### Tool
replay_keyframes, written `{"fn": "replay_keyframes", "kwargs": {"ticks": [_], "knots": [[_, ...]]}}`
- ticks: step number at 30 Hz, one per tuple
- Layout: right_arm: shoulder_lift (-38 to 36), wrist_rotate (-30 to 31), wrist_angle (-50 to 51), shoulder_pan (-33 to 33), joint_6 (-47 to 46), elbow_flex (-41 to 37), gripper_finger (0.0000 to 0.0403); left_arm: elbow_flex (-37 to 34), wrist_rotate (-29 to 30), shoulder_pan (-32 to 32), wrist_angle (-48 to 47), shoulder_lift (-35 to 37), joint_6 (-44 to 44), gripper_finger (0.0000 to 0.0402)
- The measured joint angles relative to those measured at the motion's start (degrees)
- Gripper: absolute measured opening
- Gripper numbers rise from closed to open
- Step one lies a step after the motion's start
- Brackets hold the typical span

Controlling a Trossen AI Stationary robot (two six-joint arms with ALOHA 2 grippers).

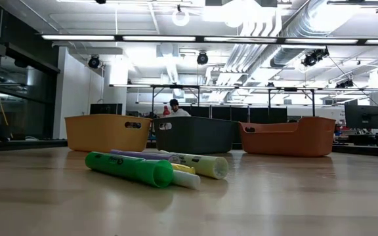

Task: Pick & Place Markers
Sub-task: Put the orange pen into the yellow bin

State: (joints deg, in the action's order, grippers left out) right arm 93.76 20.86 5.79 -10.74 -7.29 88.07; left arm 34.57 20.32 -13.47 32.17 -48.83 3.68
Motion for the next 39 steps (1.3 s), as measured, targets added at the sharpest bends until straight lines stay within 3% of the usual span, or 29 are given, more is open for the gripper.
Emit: {"fn": "replay_keyframes", "kwargs": {"ticks": [8,15,27,32,39], "knots": [[0.0,-2.9,1.5,2.0,0.3,0.0,0.0019,0.1,-4.5,4.7,7.1,-5.3,5.0,0.0221],[0.0,-3.9,2.6,2.9,0.9,0.0,0.0019,3.4,-9.4,7.8,6.8,-7.8,5.8,0.0221],[0.0,-5.1,3.1,4.4,0.9,0.0,0.0019,4.7,-9.6,7.8,5.4,-9.2,5.7,0.0215],[0.0,-5.9,3.2,4.8,0.7,0.0,0.0019,4.7,-9.5,7.8,5.3,-9.2,5.6,0.0172],[0.0,-6.1,3.4,4.8,0.7,0.0,0.0019,4.7,-9.5,7.8,5.3,-9.2,5.6,0.0081]]}}
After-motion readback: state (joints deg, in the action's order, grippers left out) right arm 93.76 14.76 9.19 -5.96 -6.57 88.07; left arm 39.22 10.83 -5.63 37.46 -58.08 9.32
